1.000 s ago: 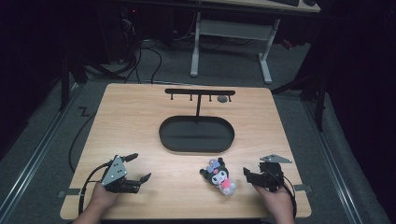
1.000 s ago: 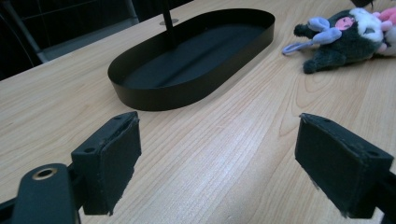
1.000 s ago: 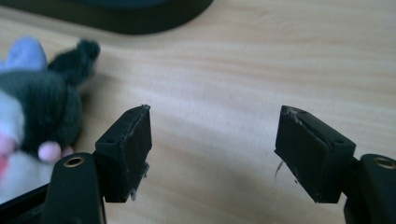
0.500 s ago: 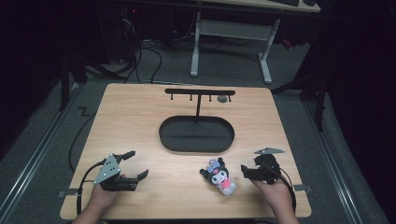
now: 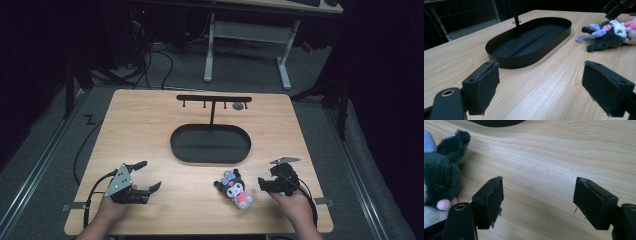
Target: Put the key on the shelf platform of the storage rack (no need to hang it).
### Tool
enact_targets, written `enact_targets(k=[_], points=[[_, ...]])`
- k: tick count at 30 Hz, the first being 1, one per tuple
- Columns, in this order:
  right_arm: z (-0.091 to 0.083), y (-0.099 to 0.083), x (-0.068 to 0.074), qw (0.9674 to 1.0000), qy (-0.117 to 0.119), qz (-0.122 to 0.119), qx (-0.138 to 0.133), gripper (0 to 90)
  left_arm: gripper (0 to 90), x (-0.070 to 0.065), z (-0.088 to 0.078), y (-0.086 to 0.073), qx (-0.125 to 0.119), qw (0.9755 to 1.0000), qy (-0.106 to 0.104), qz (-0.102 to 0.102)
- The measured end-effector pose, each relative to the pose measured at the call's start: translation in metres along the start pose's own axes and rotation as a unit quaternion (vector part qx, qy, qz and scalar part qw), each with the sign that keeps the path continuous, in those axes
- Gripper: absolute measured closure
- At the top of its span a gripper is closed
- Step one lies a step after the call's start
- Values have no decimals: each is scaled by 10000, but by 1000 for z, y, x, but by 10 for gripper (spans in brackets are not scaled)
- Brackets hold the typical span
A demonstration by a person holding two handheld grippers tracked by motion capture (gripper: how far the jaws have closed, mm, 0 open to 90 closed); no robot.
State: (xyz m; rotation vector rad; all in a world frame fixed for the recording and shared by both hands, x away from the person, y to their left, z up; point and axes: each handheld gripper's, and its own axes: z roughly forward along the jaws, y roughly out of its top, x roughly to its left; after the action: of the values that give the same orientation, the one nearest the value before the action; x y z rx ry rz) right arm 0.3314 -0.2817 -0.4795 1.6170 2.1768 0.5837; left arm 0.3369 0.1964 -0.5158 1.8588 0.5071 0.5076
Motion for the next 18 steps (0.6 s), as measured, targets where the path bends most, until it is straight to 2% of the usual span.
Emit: enact_targets(k=[2,4,6,8,10,11,13,16,18], points=[[-1,2,1,10000,5,-9,15,243,154,-1,5,2,310,9992,-232,135],[-2,3,1,10000,-28,-27,29,244,154,-4,10,1,494,9979,-321,281],[-1,4,1,10000,-41,-30,46,244,155,-6,11,1,518,9973,-340,384],[-1,5,0,10000,-48,-26,61,245,154,-6,11,0,512,9975,-323,361],[-2,6,1,9999,-51,-71,68,245,155,-5,9,0,422,9985,-267,240],[-3,6,2,9999,-60,-59,92,245,154,-3,8,-1,386,9986,-306,166],[-4,6,4,9996,-60,-199,166,243,154,-1,7,-1,379,9989,-275,62],[-6,5,6,9986,-128,-386,339,241,154,-1,7,-1,389,9989,-243,33],[-7,6,6,9977,-71,-427,526,239,154,-2,8,-1,393,9989,-239,68]])
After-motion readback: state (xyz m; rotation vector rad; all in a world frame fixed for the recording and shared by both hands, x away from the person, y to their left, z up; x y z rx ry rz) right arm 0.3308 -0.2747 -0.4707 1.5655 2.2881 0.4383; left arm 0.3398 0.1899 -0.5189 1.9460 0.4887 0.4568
